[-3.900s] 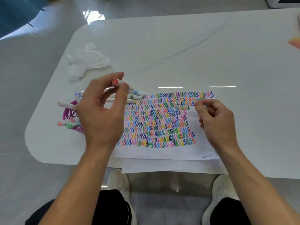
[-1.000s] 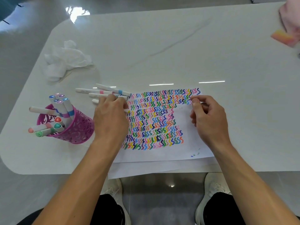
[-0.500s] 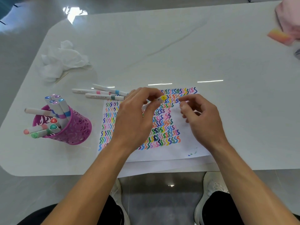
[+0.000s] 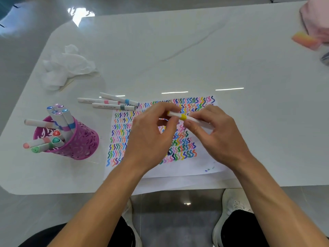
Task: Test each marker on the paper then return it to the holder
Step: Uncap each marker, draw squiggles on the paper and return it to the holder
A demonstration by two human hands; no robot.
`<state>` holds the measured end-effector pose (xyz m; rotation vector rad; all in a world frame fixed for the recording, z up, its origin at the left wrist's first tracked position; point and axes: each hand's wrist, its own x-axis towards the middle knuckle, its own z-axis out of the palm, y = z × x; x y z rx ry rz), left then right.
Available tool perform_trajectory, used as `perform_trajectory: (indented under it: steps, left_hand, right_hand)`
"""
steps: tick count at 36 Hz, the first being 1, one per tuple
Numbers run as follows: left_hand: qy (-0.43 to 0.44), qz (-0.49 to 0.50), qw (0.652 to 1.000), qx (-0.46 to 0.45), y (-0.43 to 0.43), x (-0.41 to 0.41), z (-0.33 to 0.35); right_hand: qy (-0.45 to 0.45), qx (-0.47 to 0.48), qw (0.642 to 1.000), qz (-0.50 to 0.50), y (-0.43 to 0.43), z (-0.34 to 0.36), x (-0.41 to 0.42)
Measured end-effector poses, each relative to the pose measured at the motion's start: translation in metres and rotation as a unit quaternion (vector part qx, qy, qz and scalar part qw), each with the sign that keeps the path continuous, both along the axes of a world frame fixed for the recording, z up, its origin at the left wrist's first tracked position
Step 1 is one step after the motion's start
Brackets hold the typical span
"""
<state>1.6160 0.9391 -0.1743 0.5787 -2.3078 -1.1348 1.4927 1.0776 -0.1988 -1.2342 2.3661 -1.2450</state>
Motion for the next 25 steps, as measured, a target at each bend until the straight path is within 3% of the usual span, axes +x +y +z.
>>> perform_trajectory:
  steps: [8,13,25]
  left_hand:
    - [-0.134,-0.060,0.979,-0.143,-0.002,0.004,-0.002]
    - [-0.192,-0.105,0.966,-0.137,0.000,0.003,-0.005]
    - [-0.178,-0.080,0.973,-0.125,0.002,-0.003,-0.011]
  right_hand:
    - [0.064,0.081,0.994,0.026,0.005,-0.003,0.000]
    - [0.123,0.114,0.985,0.033,0.010,-0.011,-0.003]
    - [0.155,0.142,0.978,-0.004,0.017,-0.016,-0.002]
